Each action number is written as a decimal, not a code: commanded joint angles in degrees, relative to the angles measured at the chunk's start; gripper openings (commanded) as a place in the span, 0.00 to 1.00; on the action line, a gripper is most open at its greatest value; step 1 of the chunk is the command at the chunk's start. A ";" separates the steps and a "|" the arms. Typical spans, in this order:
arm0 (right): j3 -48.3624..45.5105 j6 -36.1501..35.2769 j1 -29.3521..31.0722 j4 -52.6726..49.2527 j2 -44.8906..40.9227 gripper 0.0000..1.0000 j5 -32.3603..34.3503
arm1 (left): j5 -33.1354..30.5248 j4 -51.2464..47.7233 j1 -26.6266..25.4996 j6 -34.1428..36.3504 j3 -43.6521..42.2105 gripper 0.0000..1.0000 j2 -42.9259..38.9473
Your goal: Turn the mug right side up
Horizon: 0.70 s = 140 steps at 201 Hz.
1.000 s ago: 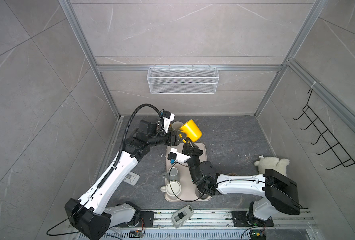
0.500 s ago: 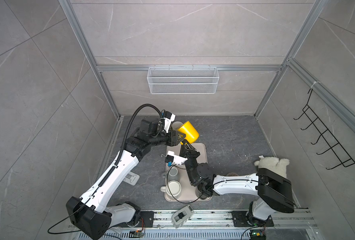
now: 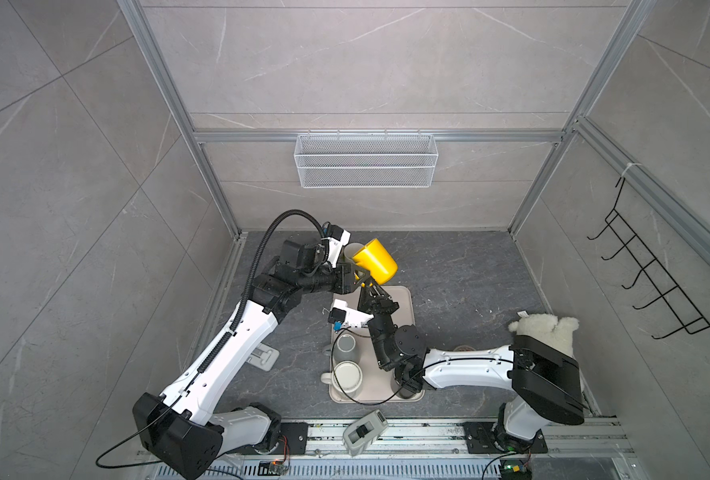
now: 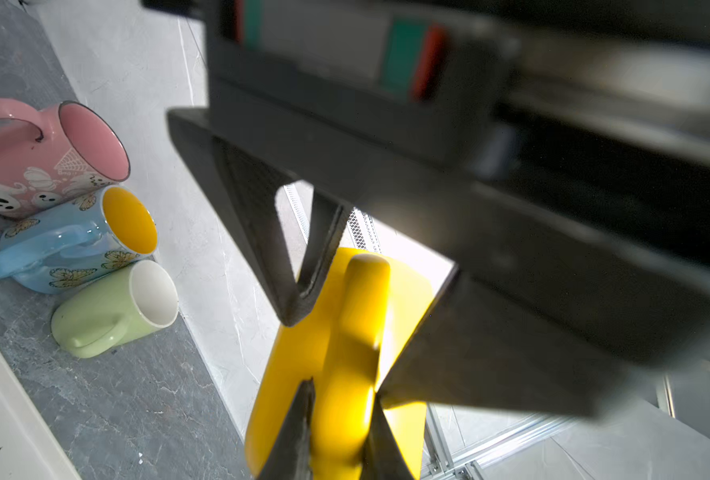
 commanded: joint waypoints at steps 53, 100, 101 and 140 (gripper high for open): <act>3.16 -2.14 0.31 8.16 0.20 0.00 -1.72 | 0.51 -0.53 0.20 -0.32 -0.82 0.24 -1.08; 3.16 -2.90 0.30 9.34 0.83 0.00 -1.74 | 0.52 -0.85 0.20 -0.18 -1.18 0.00 -1.04; 3.16 -2.91 0.30 9.38 0.84 0.00 -1.74 | 0.52 -0.85 0.24 -0.20 -1.25 0.00 -1.08; 2.97 -4.05 0.30 10.85 1.01 0.04 -0.41 | -3.42 -0.11 0.19 -1.32 -2.26 0.00 -1.84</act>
